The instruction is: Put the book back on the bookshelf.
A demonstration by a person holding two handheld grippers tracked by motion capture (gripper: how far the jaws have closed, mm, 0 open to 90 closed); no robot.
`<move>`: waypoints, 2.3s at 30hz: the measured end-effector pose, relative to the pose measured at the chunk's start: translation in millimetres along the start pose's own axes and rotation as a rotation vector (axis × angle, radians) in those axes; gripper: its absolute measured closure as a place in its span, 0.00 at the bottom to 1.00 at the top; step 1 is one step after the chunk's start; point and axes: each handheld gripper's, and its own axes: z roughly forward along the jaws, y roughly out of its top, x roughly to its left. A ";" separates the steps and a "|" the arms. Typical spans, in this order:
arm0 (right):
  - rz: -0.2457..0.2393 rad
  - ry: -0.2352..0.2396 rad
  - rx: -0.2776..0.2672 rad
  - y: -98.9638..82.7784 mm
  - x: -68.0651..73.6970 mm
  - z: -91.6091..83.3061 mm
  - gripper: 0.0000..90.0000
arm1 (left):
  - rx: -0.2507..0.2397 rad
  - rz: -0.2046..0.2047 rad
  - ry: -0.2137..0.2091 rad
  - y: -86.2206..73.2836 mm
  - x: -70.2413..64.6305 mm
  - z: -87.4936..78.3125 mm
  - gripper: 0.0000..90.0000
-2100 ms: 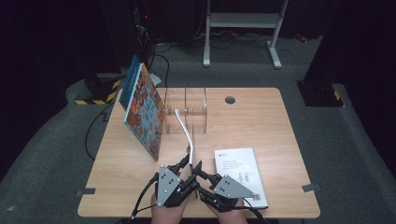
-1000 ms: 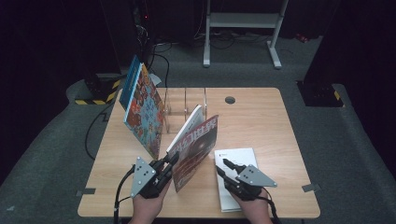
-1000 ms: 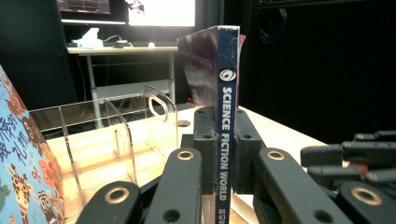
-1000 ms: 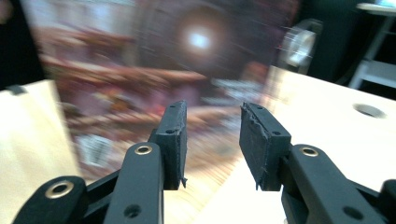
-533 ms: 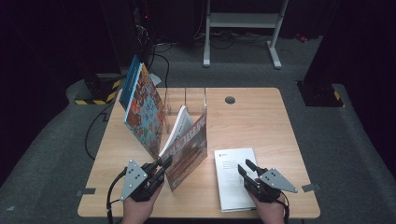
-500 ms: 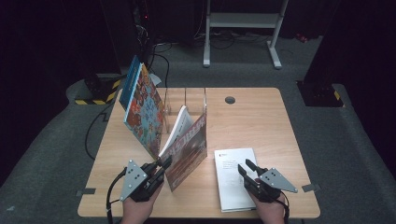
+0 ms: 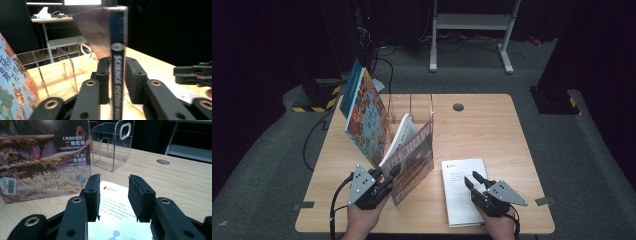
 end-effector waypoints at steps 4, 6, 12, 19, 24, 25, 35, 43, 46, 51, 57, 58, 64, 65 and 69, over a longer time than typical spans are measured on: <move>0.006 -0.006 -0.009 1.3 -1.1 -1.8 0.68 | -0.002 0.005 0.007 0.7 1.9 0.9 0.84; 0.007 -0.016 -0.001 1.1 -2.4 -1.1 0.69 | -0.002 0.010 0.009 1.6 3.0 1.0 0.84; 0.013 -0.038 0.019 1.8 -2.2 0.8 0.71 | 0.008 0.032 0.020 8.6 3.7 3.5 0.85; 0.025 -0.043 0.042 1.8 -4.0 2.6 0.70 | -0.001 0.038 0.003 7.9 4.1 3.1 0.88; 0.033 -0.037 0.074 2.3 -6.5 5.4 0.64 | -0.013 0.012 -0.008 6.3 6.5 3.1 0.90; 0.032 -0.039 0.076 2.7 -7.0 5.8 0.63 | -0.011 0.009 -0.009 6.8 6.5 3.4 0.90; 0.028 -0.024 0.094 2.1 -7.3 8.7 0.59 | 0.015 0.017 -0.035 10.7 9.4 3.2 0.91; 0.033 -0.015 0.098 1.4 -8.2 8.7 0.59 | -0.004 0.006 -0.049 11.1 10.9 3.9 0.88; 0.039 -0.010 0.098 1.4 -8.1 8.8 0.59 | -0.009 -0.004 -0.051 13.1 11.0 4.7 0.83; 0.042 -0.006 0.098 1.6 -7.5 9.1 0.59 | -0.006 -0.001 -0.041 14.0 10.8 3.8 0.88; 0.047 -0.001 0.105 0.8 -5.7 10.1 0.59 | 0.005 -0.005 -0.076 15.9 11.2 4.4 0.92; 0.047 0.000 0.105 1.0 -5.6 10.1 0.59 | 0.007 0.007 -0.070 16.1 10.2 4.3 0.93; 0.050 0.007 0.095 3.3 -4.3 10.1 0.59 | 0.026 0.002 -0.083 20.2 7.7 6.9 0.93; 0.052 0.007 0.095 3.3 -4.3 10.2 0.59 | 0.026 0.010 -0.080 21.1 6.5 7.6 0.93; 0.049 0.010 0.095 3.7 -3.5 9.9 0.59 | 0.029 0.018 -0.067 25.7 4.3 11.4 0.93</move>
